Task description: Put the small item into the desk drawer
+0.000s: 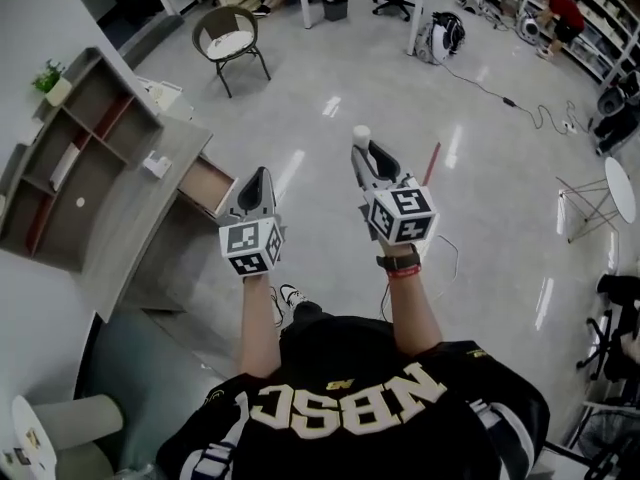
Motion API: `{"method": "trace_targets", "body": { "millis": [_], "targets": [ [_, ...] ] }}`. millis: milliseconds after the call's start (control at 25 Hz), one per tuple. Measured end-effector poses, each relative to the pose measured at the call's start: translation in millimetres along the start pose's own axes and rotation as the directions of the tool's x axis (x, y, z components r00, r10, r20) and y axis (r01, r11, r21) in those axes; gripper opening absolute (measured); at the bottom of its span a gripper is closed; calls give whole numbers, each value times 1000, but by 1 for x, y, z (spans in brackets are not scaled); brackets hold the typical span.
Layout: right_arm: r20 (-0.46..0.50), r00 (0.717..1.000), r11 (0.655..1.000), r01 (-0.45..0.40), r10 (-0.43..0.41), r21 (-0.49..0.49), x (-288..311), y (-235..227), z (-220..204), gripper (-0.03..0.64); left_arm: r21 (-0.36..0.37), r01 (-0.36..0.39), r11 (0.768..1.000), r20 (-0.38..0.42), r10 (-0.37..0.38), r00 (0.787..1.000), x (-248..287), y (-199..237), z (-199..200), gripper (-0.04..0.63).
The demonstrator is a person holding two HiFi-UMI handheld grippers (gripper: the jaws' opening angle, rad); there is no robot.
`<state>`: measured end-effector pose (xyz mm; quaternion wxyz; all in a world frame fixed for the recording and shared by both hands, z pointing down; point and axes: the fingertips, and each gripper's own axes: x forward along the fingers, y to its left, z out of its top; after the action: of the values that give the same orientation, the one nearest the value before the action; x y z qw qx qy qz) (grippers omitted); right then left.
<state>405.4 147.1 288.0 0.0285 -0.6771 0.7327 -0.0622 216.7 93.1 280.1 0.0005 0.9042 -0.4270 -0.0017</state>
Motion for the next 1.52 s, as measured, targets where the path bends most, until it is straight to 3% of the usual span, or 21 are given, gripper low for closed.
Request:
{"method": "trace_targets", "body": {
  "millis": [400,720,1080,1520],
  "targets": [
    [-45,978,979,-203,202,-25,135,89,-8,117,-44,-161,986,12,161,987,12,127,0,12],
    [-112,921,927,-375,372,-11,215,188,-38,117,-76,-294,953,-10,294,956,-8,230,-21,12],
    [-136,869,877,-481,476,-1,279,273,-58,117,-95,-374,922,-28,373,927,-30,318,-38,12],
    [-228,774,796,-605,591,10,316,336,-103,117,-144,-472,870,-103,462,881,-52,371,-82,12]
  ]
}}
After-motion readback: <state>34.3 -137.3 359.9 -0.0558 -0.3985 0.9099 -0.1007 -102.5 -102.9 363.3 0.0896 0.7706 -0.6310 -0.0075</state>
